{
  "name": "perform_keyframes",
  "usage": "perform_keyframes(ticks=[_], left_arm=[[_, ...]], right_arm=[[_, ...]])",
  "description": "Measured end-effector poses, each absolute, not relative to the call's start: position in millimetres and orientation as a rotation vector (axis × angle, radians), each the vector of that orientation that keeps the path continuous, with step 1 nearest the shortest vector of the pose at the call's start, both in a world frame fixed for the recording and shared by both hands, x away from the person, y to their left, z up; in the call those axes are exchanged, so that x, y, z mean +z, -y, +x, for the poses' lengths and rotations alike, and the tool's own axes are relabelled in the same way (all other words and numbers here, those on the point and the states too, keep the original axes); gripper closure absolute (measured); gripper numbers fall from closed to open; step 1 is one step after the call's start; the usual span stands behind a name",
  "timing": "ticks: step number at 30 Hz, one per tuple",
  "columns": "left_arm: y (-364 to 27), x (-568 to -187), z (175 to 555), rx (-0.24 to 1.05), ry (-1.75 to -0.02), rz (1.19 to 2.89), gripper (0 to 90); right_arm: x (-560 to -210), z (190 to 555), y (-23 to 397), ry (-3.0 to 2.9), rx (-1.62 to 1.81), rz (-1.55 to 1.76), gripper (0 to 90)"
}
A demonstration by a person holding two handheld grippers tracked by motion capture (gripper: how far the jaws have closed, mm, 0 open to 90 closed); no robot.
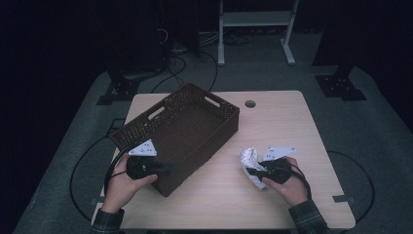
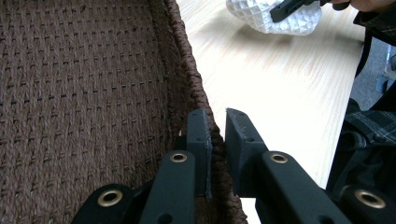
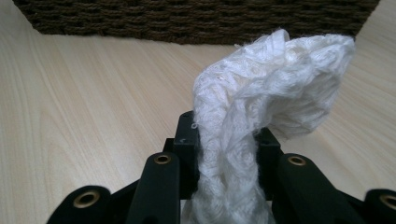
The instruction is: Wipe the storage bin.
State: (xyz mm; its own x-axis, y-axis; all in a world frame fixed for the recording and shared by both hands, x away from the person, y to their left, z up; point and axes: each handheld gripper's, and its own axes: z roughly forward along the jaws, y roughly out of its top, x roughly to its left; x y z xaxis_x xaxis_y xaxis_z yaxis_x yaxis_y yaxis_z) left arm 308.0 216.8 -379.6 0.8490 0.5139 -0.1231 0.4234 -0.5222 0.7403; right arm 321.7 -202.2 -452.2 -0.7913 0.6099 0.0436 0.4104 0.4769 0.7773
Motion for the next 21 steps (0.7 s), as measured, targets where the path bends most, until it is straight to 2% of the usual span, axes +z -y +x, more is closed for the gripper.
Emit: perform_keyframes(ticks=[10,21], left_arm=[[-208.3,-380.9,311.8,0.124,-0.671,2.179,80.0],[-170.1,-378.0,324.9,0.124,-0.624,2.210,78.8]], right_arm=[[-451.7,320.0,217.9,-2.450,1.202,0.935,69.5],[-452.1,320.7,224.0,-2.437,1.175,0.932,69.5]])
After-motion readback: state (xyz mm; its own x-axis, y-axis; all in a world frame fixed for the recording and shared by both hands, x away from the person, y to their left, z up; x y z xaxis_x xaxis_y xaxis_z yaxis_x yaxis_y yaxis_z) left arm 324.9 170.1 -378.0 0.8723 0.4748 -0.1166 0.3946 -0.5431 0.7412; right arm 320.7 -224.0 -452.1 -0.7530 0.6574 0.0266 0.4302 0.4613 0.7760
